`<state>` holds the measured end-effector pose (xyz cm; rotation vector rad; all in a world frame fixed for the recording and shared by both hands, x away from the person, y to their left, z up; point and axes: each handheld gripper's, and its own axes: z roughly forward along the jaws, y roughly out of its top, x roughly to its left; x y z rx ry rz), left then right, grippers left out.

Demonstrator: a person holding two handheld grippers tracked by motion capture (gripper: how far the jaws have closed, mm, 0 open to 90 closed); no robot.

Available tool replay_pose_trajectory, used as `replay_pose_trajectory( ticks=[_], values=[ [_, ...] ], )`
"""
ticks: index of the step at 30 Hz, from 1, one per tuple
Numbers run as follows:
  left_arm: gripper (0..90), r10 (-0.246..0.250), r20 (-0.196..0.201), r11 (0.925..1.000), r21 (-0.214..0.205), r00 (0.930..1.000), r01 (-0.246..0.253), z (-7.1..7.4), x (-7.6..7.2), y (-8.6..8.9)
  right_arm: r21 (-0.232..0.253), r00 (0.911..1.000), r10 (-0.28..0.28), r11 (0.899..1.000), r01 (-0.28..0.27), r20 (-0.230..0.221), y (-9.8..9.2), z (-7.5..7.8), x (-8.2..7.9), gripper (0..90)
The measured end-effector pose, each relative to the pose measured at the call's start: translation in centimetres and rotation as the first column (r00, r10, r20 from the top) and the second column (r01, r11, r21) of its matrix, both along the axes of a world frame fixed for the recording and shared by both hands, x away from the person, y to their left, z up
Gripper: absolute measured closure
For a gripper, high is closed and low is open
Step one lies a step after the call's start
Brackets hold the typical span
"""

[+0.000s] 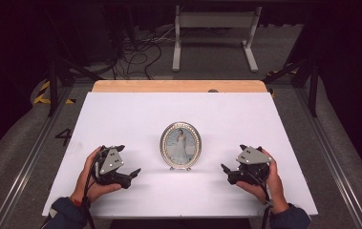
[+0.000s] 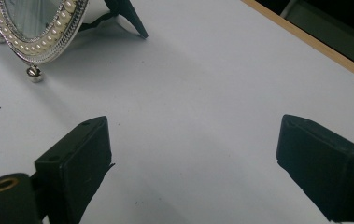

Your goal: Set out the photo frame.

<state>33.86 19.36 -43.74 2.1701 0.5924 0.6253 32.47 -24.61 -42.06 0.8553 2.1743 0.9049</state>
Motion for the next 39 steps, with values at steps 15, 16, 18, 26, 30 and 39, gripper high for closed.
replay_pose_trajectory(
  ticks=[15,16,18,26,30,39],
  values=[
    [7.0,0.060,-0.011,0.9982,-0.001,0.9982,-0.060,-0.7,-1.3,3.3,-0.003,0.9995,-0.032,0.999,0.032,-0.002,-1.8,-0.6,-1.2,10.3],
    [7.0,0.060,-0.011,0.9982,-0.001,0.9982,-0.060,-0.7,-1.3,3.3,-0.001,0.9994,-0.033,0.999,0.033,-0.003,-1.9,-0.6,-1.2,10.3],
    [6.9,0.077,-0.011,0.9970,0.001,0.9970,-0.077,-0.6,-1.5,3.9,-0.002,0.9992,-0.039,0.999,0.039,-0.003,-2.2,-0.7,-1.4,10.3],
    [7.0,0.101,-0.013,0.9948,-0.014,0.9948,-0.101,-0.8,-2.0,5.4,0.000,0.9985,-0.054,0.999,0.054,-0.008,-3.2,-1.0,-1.8,10.3],
    [7.0,0.114,-0.019,0.9932,-0.021,0.9933,-0.115,-0.9,-2.2,6.3,-0.001,0.9975,-0.070,0.998,0.070,-0.011,-3.9,-1.3,-2.2,10.3],
    [7.0,0.140,-0.035,0.9893,-0.036,0.9895,-0.142,-1.3,-2.5,7.6,0.027,0.9923,-0.124,0.992,0.124,-0.013,-5.8,-1.8,-3.0,10.2]
  ],
)
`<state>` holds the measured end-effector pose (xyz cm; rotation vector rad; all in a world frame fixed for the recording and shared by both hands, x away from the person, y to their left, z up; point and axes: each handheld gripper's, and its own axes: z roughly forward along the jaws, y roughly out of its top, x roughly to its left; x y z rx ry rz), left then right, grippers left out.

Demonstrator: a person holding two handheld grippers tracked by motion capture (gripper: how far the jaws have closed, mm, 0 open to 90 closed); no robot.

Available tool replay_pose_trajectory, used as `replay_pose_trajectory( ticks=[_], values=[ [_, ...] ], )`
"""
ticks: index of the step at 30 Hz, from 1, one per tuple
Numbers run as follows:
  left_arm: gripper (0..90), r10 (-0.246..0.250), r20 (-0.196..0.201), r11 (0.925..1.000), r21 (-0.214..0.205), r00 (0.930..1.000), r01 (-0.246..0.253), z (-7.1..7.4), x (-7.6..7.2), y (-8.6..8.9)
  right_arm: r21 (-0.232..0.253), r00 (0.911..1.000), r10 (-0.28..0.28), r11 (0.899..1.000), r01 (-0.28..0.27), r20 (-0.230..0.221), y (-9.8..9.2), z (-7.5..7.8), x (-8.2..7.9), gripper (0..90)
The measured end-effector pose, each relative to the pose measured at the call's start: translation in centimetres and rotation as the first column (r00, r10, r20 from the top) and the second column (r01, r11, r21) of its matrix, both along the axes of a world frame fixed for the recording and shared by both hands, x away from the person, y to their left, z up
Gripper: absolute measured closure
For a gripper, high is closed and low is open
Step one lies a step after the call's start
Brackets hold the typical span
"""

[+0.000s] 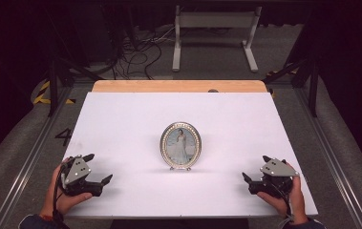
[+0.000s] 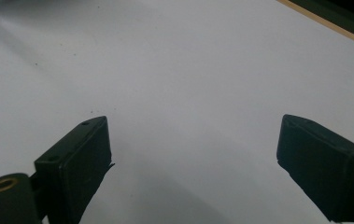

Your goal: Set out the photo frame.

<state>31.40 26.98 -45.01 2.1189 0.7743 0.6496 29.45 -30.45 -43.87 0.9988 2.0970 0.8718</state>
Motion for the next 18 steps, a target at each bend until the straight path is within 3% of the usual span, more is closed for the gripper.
replay_pose_trajectory(
  ticks=[5,18],
  values=[
    [7.0,0.014,-0.009,0.9999,-0.010,0.9999,-0.014,-0.16,0.30,0.26,0.012,0.9998,-0.017,1.000,0.017,-0.004,-0.58,-0.22,-0.02,10.2],
    [7.0,-0.012,-0.022,0.9999,-0.001,0.9997,0.012,-0.61,0.26,-0.34,-0.007,0.9999,-0.011,1.000,0.011,0.010,-0.07,-0.20,-0.16,10.2]
  ],
)
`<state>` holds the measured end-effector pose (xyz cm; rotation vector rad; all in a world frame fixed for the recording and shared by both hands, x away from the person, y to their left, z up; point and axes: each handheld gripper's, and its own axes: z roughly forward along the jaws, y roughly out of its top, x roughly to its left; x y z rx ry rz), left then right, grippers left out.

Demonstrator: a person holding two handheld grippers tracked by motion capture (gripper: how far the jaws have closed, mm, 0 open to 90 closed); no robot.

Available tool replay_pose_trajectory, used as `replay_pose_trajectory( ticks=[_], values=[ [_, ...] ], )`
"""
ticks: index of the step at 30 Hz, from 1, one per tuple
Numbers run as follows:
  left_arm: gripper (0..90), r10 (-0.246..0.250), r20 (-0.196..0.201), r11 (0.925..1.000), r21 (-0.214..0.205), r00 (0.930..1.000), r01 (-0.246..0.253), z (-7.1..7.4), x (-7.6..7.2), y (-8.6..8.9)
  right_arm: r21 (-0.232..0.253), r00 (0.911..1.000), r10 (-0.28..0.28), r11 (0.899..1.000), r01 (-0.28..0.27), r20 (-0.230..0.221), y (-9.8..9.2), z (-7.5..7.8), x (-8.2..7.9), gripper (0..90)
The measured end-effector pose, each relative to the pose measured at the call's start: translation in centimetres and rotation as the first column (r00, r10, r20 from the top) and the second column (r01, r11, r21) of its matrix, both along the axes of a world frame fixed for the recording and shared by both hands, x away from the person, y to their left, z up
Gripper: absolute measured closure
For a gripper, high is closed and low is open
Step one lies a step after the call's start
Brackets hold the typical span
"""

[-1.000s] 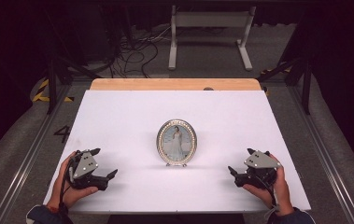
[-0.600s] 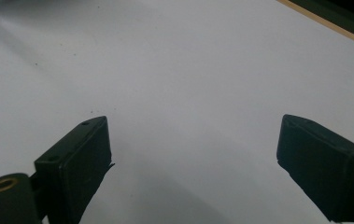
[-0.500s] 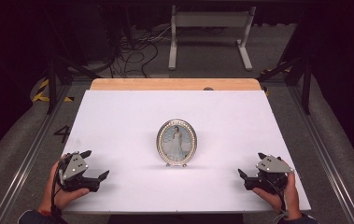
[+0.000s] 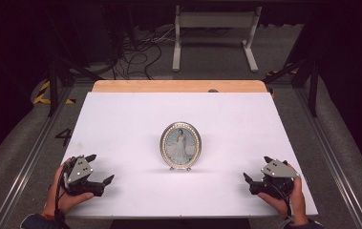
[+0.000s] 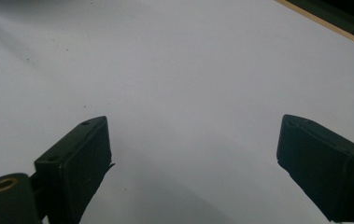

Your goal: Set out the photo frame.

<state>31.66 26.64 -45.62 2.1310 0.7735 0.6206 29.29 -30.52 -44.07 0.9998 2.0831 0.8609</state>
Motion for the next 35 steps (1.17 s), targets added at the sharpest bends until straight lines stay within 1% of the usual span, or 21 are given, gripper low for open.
replay_pose_trajectory(
  ticks=[7,9,10,13,19,22,29,31,35],
  values=[
    [7.0,-0.001,0.002,1.0000,0.003,1.0000,0.001,0.01,0.10,-0.12,-0.008,1.0000,0.002,1.000,-0.002,-0.006,0.25,-0.16,0.09,10.2],
    [7.0,-0.006,0.000,0.9999,0.015,1.0000,0.006,-0.01,0.14,-0.24,-0.007,1.0000,0.000,1.000,0.000,-0.006,0.15,-0.20,0.12,10.2],
    [7.0,-0.006,-0.003,0.9999,0.009,1.0000,0.006,-0.06,0.13,-0.33,-0.006,1.0000,-0.001,1.000,0.001,-0.006,0.10,-0.21,0.12,10.2],
    [7.0,-0.013,-0.003,0.9999,0.011,0.9999,0.013,-0.09,0.11,-0.41,-0.004,1.0000,-0.001,1.000,0.001,-0.006,0.08,-0.23,0.14,10.2],
    [7.0,-0.008,-0.004,0.9999,0.008,1.0000,0.008,-0.12,0.13,-0.35,-0.010,1.0000,0.005,1.000,-0.006,-0.008,0.25,-0.25,0.13,10.3],
    [7.0,-0.012,-0.003,0.9998,0.016,0.9999,0.012,-0.14,0.17,-0.44,-0.012,0.9999,0.006,1.000,-0.006,-0.010,0.25,-0.30,0.15,10.2],
    [7.0,-0.013,-0.007,0.9997,0.020,0.9999,0.013,-0.14,0.25,-0.57,-0.012,0.9999,0.003,1.000,-0.003,-0.012,0.18,-0.35,0.14,10.2],
    [6.9,-0.010,-0.005,0.9998,0.016,0.9999,0.010,-0.13,0.32,-0.59,-0.013,0.9999,0.001,1.000,-0.002,-0.011,0.17,-0.37,0.14,10.3],
    [6.7,-0.005,-0.001,1.0000,0.000,1.0000,0.005,0.05,0.65,-0.77,0.001,0.9997,-0.020,1.000,0.020,0.010,-0.04,-0.21,0.02,11.0]
  ],
)
